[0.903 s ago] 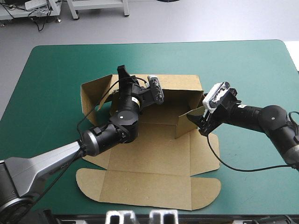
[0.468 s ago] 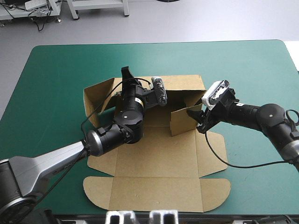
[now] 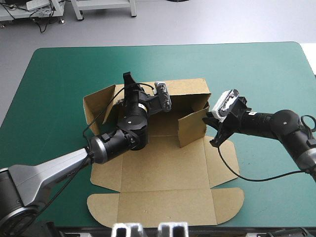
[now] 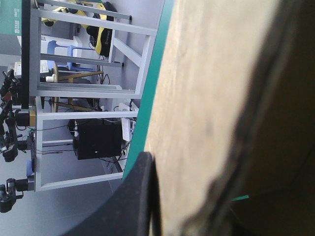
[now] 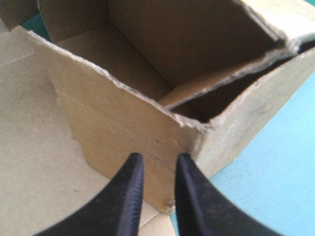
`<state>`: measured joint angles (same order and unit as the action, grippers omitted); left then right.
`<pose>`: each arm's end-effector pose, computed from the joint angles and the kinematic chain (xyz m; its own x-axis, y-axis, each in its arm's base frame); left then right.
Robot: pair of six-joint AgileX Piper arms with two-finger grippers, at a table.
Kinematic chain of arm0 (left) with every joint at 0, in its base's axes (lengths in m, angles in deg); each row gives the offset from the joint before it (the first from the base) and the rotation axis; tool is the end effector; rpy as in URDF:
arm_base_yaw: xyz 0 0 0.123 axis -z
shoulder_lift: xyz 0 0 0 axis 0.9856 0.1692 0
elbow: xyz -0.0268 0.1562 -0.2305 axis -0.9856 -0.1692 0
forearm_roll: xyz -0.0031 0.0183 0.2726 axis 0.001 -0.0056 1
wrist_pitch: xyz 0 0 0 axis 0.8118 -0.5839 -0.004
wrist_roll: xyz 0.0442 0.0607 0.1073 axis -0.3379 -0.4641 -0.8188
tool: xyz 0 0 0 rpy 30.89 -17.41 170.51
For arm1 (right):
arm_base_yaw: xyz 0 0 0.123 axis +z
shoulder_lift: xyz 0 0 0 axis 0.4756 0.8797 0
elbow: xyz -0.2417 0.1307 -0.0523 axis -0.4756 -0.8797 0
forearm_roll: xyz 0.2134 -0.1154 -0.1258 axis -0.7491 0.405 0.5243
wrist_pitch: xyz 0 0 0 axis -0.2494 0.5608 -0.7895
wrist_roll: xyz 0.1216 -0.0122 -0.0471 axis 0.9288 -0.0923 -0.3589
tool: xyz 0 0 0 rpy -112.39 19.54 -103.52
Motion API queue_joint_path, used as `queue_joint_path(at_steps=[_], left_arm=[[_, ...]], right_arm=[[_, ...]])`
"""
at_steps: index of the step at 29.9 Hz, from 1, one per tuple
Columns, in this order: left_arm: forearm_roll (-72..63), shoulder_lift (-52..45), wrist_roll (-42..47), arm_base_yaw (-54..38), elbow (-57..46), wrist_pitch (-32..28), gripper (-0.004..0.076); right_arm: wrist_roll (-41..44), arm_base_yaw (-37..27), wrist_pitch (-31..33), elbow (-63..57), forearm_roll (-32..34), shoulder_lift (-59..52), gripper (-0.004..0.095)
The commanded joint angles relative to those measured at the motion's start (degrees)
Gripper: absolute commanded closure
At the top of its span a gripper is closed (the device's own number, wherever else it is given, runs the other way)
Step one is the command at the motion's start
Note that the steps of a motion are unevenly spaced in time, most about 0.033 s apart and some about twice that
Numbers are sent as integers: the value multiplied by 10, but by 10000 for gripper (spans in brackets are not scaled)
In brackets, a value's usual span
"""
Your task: Fold the box
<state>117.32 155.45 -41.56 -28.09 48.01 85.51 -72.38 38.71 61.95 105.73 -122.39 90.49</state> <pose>0.3113 -0.2446 0.2791 -0.1331 0.9645 -0.2281 0.4024 0.2629 0.8769 0.2842 0.1200 0.2658 -0.2133 -0.5556 -0.8036 -0.8147 0.5552 -0.1676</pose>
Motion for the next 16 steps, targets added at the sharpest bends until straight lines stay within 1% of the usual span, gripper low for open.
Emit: queue_joint_path(at_steps=[1,7,11,13,14,16], left_arm=[[-4,-20,10,-1,7,7,710],[-3,-20,10,-1,7,7,710],[-2,-20,10,-1,7,7,710],[-2,-20,10,-1,7,7,710],[-2,-20,10,-1,7,7,710],[-2,-20,10,-1,7,7,710]], right_arm=[[-10,1,2,17,-20,-13,922],[-11,1,0,17,9,-13,925],[-6,1,-15,17,23,-13,916],[-5,1,-19,17,23,-13,865],[-5,1,-20,17,23,-13,810],[-5,1,-22,17,23,-13,668]])
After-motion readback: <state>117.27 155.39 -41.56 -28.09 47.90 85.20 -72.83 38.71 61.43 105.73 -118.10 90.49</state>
